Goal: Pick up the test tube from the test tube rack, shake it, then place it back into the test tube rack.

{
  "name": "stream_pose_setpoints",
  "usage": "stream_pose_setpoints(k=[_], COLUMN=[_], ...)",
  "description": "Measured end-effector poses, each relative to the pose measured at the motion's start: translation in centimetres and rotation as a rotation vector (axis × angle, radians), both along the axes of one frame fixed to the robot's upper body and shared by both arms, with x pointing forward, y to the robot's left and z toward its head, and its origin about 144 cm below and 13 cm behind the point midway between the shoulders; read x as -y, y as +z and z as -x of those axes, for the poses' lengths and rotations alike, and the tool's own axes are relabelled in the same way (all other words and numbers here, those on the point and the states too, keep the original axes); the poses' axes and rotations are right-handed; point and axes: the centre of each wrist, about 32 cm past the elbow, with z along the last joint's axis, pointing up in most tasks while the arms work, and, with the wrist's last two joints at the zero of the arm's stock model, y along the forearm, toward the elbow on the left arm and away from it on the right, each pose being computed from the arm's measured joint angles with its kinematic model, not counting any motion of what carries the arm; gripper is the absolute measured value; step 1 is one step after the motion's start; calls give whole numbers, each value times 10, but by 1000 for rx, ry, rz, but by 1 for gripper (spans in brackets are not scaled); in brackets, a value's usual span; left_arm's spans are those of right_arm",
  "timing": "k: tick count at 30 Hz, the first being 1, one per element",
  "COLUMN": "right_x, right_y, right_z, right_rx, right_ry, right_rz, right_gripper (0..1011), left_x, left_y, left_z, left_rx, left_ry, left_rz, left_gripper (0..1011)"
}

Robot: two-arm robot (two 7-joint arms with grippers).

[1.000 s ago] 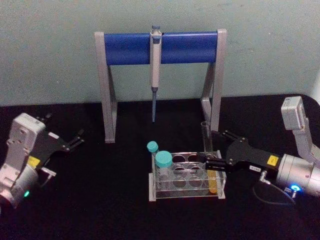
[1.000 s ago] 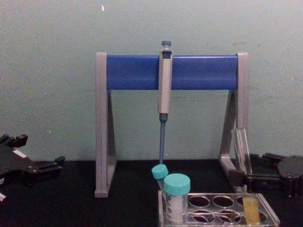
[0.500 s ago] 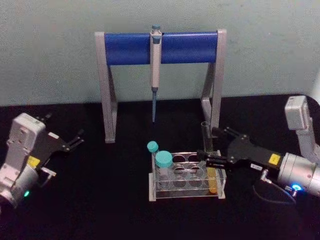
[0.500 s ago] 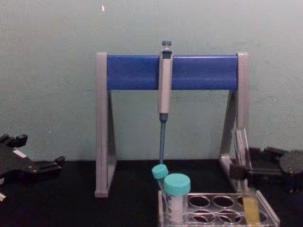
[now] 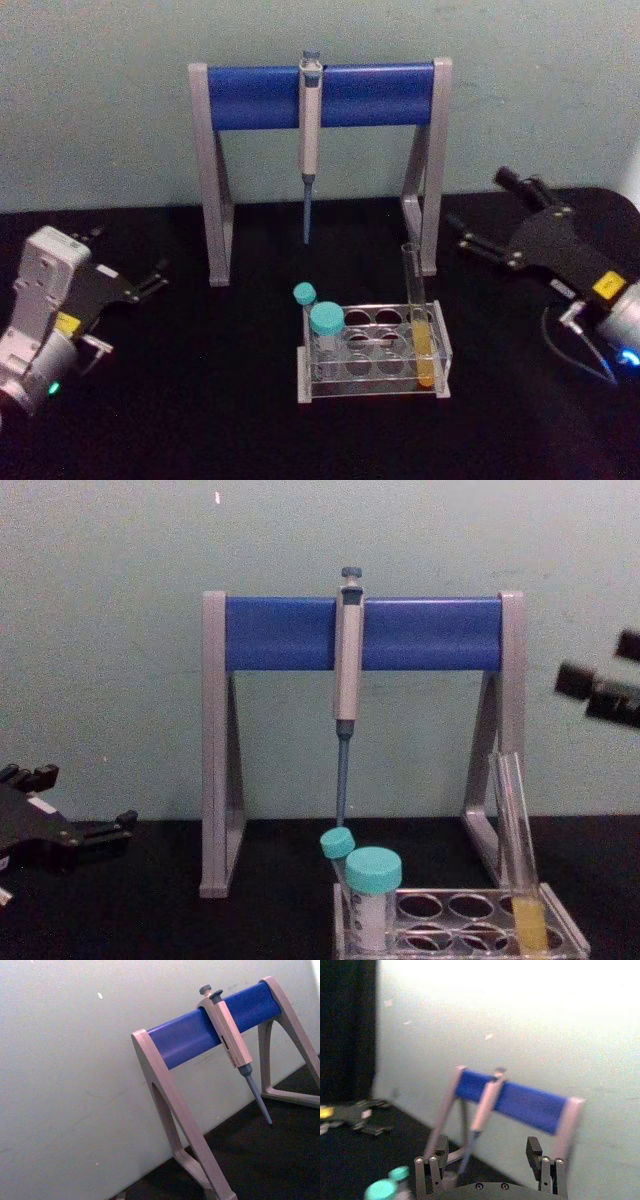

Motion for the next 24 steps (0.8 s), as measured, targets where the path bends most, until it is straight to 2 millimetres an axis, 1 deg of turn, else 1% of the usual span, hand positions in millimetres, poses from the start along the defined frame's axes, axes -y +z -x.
stream_pose_setpoints(k=[2, 5, 7, 10, 11, 12, 18, 24], right_x=[0, -1, -3, -6, -8, -8, -12, -15], right_y=[2, 0, -2, -6, -9, -9, -19, -27], right_z=[5, 8, 9, 9, 7, 7, -2, -8], right_rx=[15, -5, -55, -109, -150, -150, -301, -384], right_ry=[-72, -164, -278, -352, -389, -389, -463, -472], right_rz=[-15, -22, -17, -12, -10, -10, 13, 30], right_gripper=[1000, 1000, 1000, 1000, 1000, 1000, 1000, 1000], left_x=[0, 0, 0, 0, 0, 0, 0, 0], left_y=[0, 0, 0, 0, 0, 0, 0, 0], left_z=[0, 0, 0, 0, 0, 0, 0, 0], left_rx=[0, 0, 0, 0, 0, 0, 0, 0], left_ry=[0, 0, 0, 0, 0, 0, 0, 0], left_rz=[0, 0, 0, 0, 0, 0, 0, 0], left_gripper=[1001, 1001, 1001, 1001, 1001, 1001, 1001, 1001])
